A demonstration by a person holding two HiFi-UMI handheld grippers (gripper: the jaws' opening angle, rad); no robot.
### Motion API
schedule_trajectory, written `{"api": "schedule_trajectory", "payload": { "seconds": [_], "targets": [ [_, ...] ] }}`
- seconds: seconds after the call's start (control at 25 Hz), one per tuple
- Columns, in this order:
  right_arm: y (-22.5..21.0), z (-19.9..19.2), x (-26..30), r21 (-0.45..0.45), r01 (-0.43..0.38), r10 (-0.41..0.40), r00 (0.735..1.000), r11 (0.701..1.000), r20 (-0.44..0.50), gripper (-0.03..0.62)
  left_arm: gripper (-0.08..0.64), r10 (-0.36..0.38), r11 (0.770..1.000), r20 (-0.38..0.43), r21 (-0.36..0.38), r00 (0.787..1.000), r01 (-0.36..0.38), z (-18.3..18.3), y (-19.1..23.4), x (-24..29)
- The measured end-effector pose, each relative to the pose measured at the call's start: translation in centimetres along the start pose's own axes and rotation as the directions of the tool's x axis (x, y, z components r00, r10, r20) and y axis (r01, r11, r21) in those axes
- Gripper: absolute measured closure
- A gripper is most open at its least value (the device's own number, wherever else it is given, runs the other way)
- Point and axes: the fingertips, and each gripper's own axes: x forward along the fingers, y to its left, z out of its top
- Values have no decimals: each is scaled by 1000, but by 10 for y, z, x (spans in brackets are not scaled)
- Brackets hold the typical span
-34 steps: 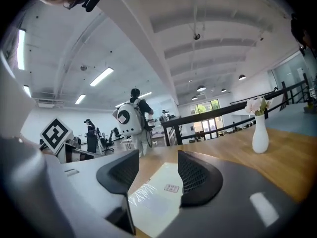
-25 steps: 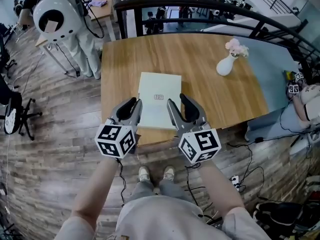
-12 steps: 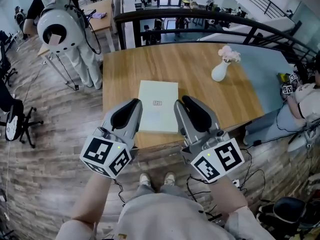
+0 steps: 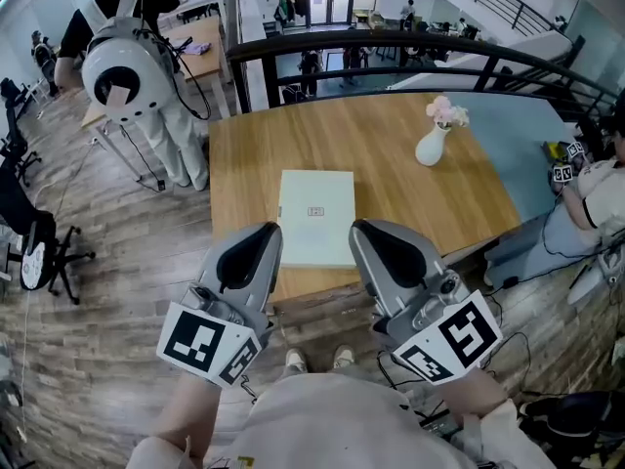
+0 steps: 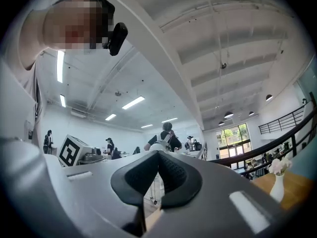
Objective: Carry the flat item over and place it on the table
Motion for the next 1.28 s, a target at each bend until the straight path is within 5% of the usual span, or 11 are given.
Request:
{"api": "schedule_trajectory", "payload": {
  "seconds": [0.24,0.6,1.28],
  "targets": [
    [21,-11,-10,130,-44,52,997,991,-52,592,557,39,999,86,9,996,-40,16,-13,-28],
    [24,-41,-8,125,-22,39,990,992,-134,592,557,43,995,13,-87,999,-41,-22,-9,-31],
    [25,-56,-15,91,-16,29,989,996,-143,592,557,26,996,-15,-85,1000,-27,-41,-11,-38]
  ]
}}
